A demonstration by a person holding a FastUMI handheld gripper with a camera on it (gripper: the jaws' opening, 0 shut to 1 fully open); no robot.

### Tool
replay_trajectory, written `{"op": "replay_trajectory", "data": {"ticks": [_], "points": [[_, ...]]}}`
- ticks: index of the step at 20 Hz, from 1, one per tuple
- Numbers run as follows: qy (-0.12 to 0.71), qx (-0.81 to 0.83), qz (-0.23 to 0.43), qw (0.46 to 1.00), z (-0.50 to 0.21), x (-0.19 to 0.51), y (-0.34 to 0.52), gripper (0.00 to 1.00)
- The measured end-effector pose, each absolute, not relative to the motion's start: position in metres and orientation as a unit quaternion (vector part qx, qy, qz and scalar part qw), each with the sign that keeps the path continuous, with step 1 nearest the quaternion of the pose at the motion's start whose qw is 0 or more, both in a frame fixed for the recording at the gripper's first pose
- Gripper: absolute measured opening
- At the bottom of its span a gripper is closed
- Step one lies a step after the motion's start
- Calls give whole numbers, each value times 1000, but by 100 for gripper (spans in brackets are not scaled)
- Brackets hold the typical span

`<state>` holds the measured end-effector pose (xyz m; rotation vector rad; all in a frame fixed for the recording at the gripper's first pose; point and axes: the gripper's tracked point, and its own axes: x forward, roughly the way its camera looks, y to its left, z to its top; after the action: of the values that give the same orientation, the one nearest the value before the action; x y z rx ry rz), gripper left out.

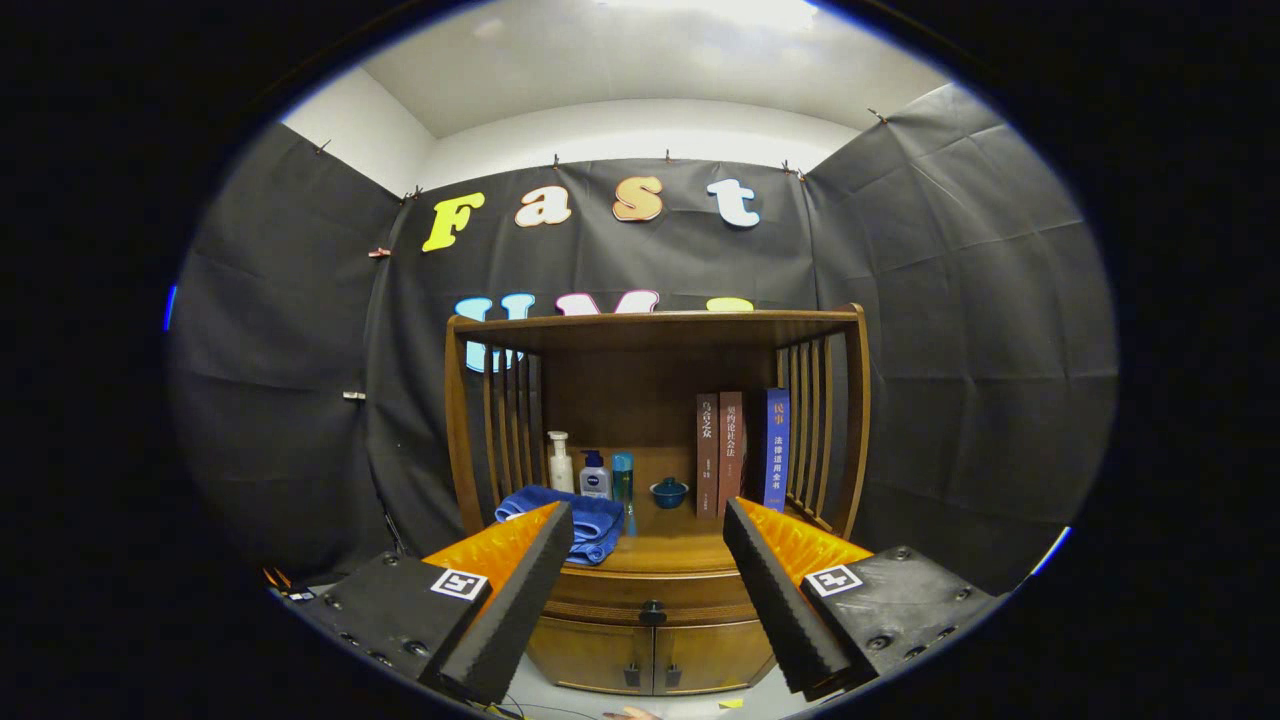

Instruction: Pull open the drawer, take out the items inside it, and place them on the countertop above the cabinet.

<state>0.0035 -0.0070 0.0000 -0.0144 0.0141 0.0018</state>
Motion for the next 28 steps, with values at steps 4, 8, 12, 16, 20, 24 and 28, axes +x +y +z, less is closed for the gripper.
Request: {"op": "replay_trajectory", "data": {"ticks": [4,8,12,16,20,24,28], "points": [[3,-1,2,1000,1,0,-9,99],[3,1,-2,1000,1,-4,-15,99],[7,5,-10,1000,-4,-7,-22,99],[11,8,-9,1000,-16,-7,-23,99],[27,1,-5,1000,-41,2,-20,99],[50,-6,-9,999,-69,15,-19,99],[80,-12,0,997,-105,37,-13,100]]}}
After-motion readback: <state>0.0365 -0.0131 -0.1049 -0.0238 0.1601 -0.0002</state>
